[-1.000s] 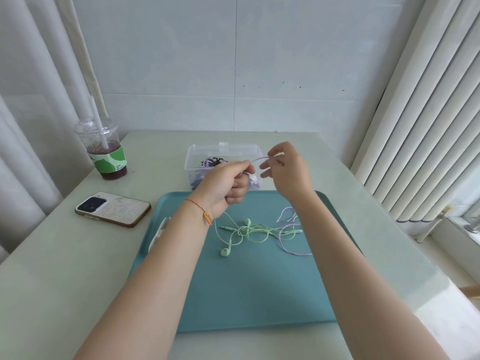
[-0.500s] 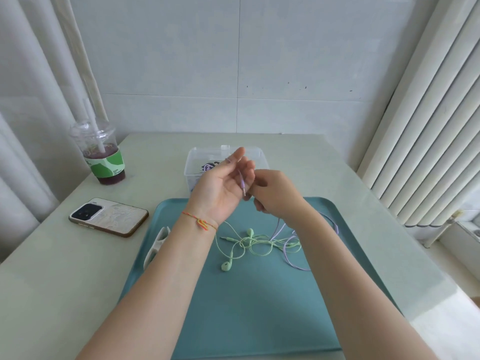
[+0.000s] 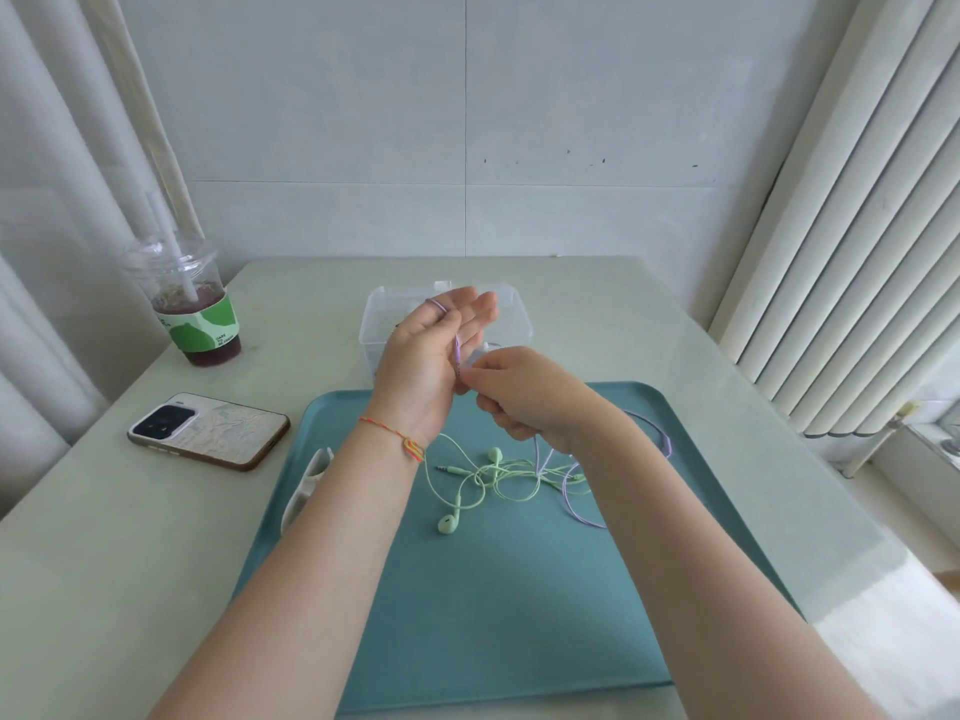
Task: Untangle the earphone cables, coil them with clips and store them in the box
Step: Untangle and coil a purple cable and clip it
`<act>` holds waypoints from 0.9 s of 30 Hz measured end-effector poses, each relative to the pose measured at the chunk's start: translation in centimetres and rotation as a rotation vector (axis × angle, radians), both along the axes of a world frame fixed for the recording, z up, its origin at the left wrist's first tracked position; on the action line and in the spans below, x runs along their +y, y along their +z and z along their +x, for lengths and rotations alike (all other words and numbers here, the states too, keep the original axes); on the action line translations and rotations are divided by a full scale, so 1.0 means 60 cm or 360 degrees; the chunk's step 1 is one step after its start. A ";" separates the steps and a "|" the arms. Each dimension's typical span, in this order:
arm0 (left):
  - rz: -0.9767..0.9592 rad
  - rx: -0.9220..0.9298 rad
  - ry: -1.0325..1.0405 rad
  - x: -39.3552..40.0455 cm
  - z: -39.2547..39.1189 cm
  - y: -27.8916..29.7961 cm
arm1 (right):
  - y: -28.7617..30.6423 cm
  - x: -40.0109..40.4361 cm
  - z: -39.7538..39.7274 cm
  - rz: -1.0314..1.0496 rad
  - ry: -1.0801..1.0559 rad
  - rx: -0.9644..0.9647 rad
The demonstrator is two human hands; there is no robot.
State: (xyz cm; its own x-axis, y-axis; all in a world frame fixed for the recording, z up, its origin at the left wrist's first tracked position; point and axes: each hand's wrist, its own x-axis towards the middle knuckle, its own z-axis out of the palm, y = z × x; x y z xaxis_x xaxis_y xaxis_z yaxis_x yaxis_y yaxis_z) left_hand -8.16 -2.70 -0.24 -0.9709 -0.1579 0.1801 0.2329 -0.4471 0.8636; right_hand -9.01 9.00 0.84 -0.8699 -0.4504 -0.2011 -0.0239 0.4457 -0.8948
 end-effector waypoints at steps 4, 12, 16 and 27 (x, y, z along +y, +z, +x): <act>-0.0005 0.0004 0.0004 0.005 0.004 0.006 | -0.006 -0.017 0.002 0.0250 -0.0193 0.0595; 0.0200 -0.0047 -0.0027 -0.001 0.009 0.015 | -0.012 -0.021 0.003 0.0218 -0.0229 0.0902; 0.0073 -0.0100 0.0038 0.002 0.011 0.013 | -0.012 -0.023 0.009 0.0260 -0.0178 0.1063; 0.0157 -0.0290 -0.0013 0.007 0.012 0.021 | -0.014 -0.025 0.013 0.0405 -0.0268 0.1144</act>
State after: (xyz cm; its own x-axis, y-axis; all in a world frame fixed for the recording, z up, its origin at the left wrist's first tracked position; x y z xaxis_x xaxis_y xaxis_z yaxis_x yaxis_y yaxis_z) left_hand -7.42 -2.28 0.99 -0.9873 -0.1581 -0.0145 0.0729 -0.5326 0.8432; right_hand -8.26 7.53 0.03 -0.8784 -0.3165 0.3581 -0.4729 0.6844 -0.5550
